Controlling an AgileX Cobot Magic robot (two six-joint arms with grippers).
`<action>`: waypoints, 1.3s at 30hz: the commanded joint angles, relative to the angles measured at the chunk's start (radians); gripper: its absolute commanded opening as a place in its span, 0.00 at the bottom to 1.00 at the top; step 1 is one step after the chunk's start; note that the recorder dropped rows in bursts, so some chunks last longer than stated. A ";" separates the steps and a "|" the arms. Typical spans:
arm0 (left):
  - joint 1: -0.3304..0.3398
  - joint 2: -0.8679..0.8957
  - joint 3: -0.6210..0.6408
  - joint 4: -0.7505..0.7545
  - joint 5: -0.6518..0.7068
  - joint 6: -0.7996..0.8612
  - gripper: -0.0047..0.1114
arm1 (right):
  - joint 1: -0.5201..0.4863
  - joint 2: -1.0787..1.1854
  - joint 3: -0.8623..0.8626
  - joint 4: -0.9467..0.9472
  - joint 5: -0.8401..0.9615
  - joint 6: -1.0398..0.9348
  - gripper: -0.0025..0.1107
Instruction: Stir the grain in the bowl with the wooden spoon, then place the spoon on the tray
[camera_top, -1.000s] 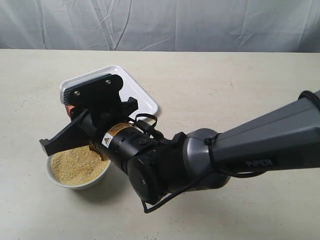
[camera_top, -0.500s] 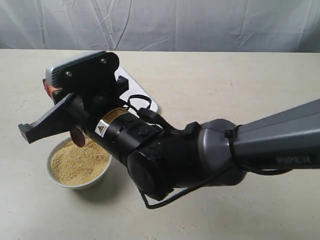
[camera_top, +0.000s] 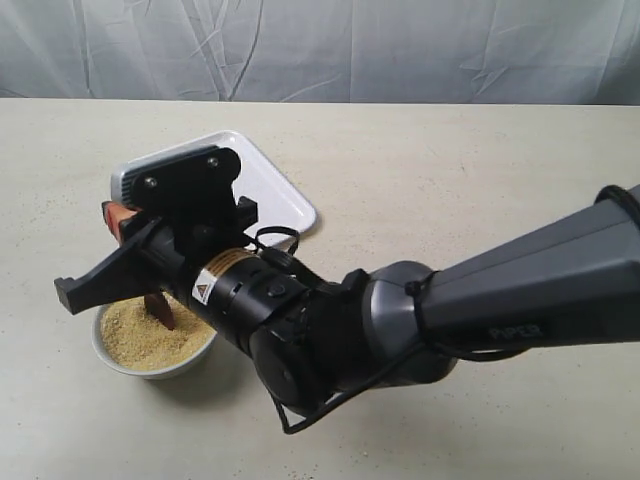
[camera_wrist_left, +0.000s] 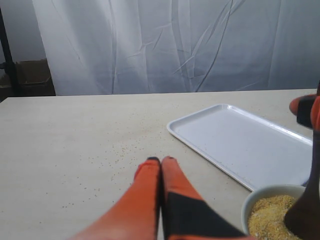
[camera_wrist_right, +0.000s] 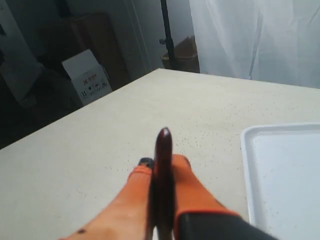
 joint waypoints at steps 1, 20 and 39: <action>0.001 -0.005 0.003 0.000 -0.006 -0.005 0.04 | -0.002 0.020 0.000 0.057 -0.004 -0.028 0.01; 0.001 -0.005 0.003 0.000 -0.006 -0.005 0.04 | -0.057 -0.164 -0.021 0.275 0.091 -0.094 0.01; 0.001 -0.005 0.003 0.000 -0.006 -0.005 0.04 | -0.628 0.089 -0.792 0.524 1.505 -0.194 0.01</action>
